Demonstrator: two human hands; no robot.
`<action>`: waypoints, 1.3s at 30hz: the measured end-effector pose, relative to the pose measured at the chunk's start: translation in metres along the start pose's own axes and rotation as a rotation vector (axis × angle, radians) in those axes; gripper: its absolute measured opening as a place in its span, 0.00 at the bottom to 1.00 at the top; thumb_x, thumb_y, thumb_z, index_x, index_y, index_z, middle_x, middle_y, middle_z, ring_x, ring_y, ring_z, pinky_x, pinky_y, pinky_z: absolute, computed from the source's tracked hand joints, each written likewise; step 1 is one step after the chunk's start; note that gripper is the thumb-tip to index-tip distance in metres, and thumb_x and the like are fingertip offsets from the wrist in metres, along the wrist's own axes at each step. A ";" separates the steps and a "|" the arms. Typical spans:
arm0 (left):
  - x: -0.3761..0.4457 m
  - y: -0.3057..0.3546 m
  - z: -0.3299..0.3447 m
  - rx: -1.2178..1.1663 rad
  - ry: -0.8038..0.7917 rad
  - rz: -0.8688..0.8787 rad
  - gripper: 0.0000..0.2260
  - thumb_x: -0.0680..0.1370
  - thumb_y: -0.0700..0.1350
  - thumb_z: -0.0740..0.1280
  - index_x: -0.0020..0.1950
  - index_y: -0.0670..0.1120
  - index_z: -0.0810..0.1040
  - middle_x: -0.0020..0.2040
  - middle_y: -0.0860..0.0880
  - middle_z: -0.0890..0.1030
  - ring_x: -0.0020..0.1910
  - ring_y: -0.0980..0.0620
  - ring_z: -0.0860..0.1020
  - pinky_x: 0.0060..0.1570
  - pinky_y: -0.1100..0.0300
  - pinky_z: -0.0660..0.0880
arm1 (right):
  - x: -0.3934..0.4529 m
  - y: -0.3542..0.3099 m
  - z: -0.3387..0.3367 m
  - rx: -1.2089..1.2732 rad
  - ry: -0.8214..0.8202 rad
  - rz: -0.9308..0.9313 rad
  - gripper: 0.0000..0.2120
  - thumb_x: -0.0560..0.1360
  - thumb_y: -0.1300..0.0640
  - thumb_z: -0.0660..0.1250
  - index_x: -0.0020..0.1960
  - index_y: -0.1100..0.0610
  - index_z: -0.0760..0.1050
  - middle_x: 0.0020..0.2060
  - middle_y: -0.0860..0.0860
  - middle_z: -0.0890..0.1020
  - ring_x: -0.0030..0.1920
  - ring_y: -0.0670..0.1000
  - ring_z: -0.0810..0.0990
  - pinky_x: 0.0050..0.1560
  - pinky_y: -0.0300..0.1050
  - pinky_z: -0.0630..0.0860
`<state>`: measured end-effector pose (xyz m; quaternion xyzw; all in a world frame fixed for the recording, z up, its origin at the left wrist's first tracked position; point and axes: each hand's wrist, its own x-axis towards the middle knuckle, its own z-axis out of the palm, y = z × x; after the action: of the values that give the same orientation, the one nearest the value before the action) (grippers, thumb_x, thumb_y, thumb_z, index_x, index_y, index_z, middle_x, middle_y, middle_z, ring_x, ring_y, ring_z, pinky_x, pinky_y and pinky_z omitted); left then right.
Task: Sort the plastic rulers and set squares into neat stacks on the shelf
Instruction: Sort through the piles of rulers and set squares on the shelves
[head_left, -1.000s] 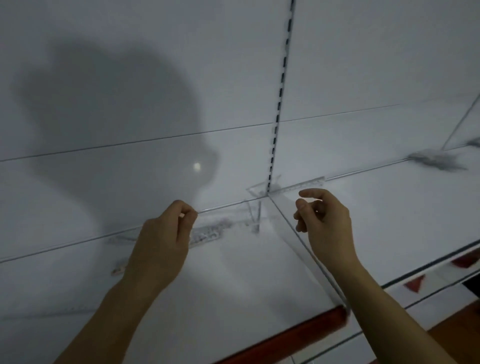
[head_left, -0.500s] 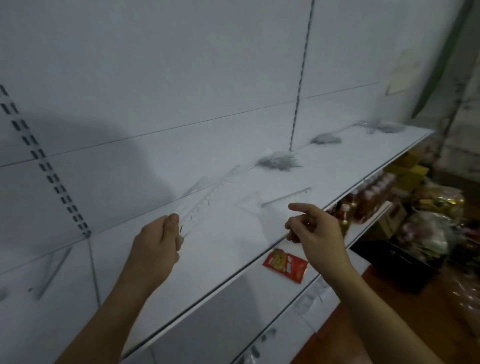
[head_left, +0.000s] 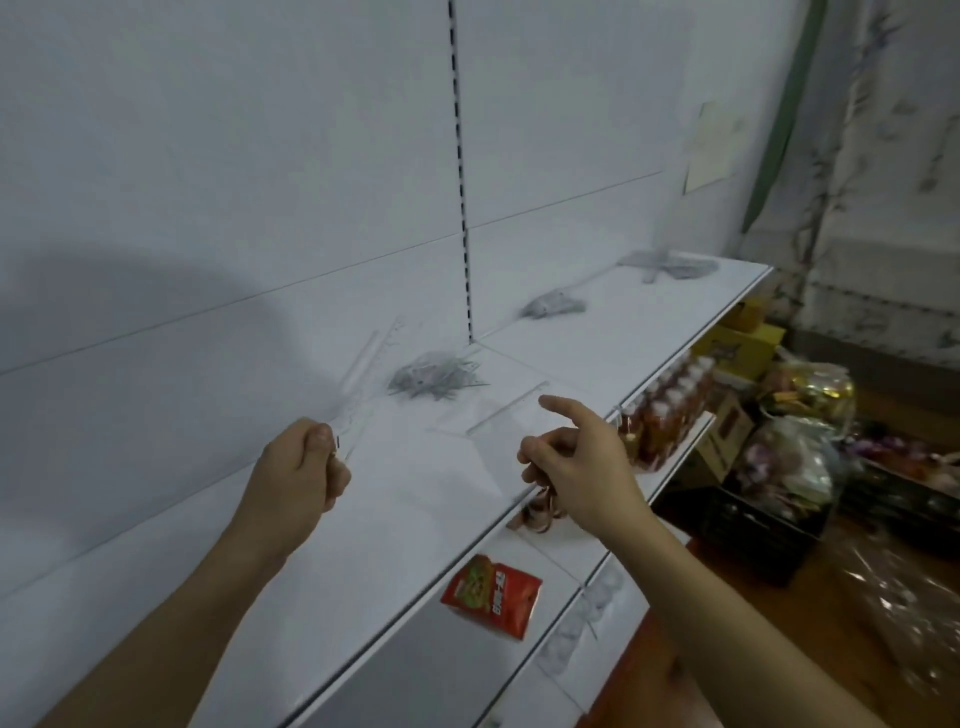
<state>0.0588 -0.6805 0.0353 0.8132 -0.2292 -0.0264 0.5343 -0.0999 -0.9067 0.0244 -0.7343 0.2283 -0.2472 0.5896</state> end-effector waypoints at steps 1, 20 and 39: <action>0.011 0.000 0.004 0.003 0.012 0.000 0.14 0.85 0.42 0.53 0.43 0.40 0.70 0.32 0.44 0.77 0.24 0.57 0.68 0.24 0.65 0.66 | 0.013 0.002 0.001 -0.019 -0.013 -0.010 0.28 0.80 0.60 0.69 0.76 0.52 0.63 0.40 0.52 0.86 0.39 0.49 0.85 0.42 0.48 0.83; 0.092 -0.046 0.024 0.156 0.129 0.207 0.16 0.82 0.55 0.52 0.38 0.50 0.67 0.28 0.42 0.71 0.24 0.47 0.69 0.28 0.52 0.68 | 0.193 0.010 0.103 -0.251 -0.244 -0.088 0.18 0.77 0.52 0.73 0.62 0.47 0.69 0.30 0.51 0.83 0.26 0.44 0.78 0.30 0.38 0.74; 0.186 0.035 0.165 0.227 -0.097 0.327 0.13 0.82 0.51 0.60 0.38 0.49 0.72 0.27 0.48 0.72 0.25 0.56 0.68 0.28 0.62 0.65 | 0.269 0.024 -0.089 0.128 -0.039 -0.146 0.06 0.80 0.64 0.66 0.52 0.60 0.82 0.37 0.57 0.84 0.29 0.51 0.76 0.33 0.41 0.75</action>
<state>0.1657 -0.9077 0.0332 0.8180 -0.3849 0.0475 0.4247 0.0503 -1.1471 0.0423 -0.7143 0.1464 -0.2895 0.6201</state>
